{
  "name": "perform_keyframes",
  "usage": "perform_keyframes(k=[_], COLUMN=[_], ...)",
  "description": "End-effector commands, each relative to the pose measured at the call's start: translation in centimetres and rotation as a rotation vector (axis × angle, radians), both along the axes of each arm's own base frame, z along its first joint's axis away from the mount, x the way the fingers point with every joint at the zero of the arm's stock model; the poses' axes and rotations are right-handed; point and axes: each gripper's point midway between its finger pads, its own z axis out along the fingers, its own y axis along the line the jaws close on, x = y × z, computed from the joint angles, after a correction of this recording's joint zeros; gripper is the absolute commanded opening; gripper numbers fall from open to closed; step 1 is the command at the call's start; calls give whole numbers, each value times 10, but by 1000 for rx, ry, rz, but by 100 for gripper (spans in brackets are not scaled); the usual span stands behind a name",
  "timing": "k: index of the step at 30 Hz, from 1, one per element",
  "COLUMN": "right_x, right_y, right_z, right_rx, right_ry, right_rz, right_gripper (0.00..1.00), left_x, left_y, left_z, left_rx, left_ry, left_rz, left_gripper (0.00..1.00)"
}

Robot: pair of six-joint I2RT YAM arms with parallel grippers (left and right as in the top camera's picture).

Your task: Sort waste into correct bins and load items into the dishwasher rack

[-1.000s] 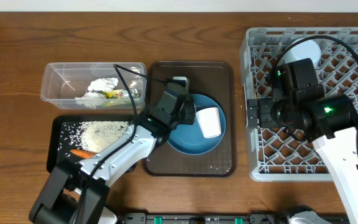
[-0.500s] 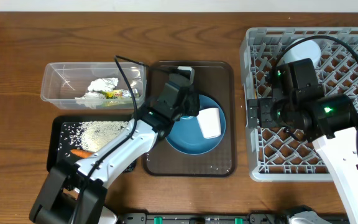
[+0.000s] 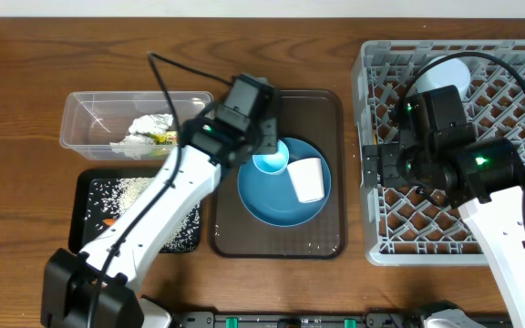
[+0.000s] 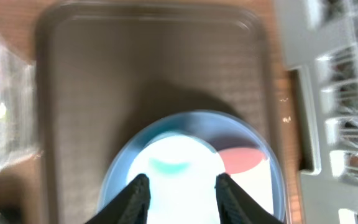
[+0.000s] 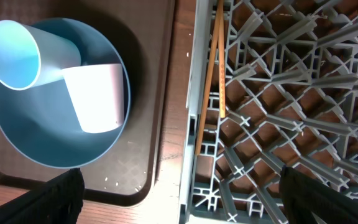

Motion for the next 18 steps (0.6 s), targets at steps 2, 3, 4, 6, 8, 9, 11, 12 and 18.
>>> perform_keyframes(k=[2, 3, 4, 6, 8, 9, 11, 12, 18], right_x=[1, 1, 1, 1, 1, 1, 1, 1, 1], right_y=[-1, -1, -1, -1, -1, -1, -1, -1, -1], right_z=[0, 0, 1, 0, 0, 0, 0, 0, 0], right_rx=[2, 2, 2, 2, 2, 2, 2, 2, 2], right_ry=[0, 0, 0, 0, 0, 0, 0, 0, 0], right_rz=[-14, -13, -14, -14, -14, -13, -13, -14, -14], right_gripper=[99, 99, 99, 99, 99, 99, 99, 99, 99], left_x=[-4, -7, -10, -16, -18, -19, -18, -18, -19], left_y=[25, 25, 25, 25, 23, 21, 19, 19, 20], left_z=[-12, -17, -21, -32, -44, -49, -61, -67, -97], left_rx=[-1, -4, -2, 4, 13, 16, 20, 28, 61], left_ry=[87, 108, 125, 161, 193, 207, 235, 249, 319], left_rz=[96, 81, 68, 57, 43, 34, 26, 26, 33], left_gripper=[43, 43, 43, 43, 43, 43, 43, 43, 42])
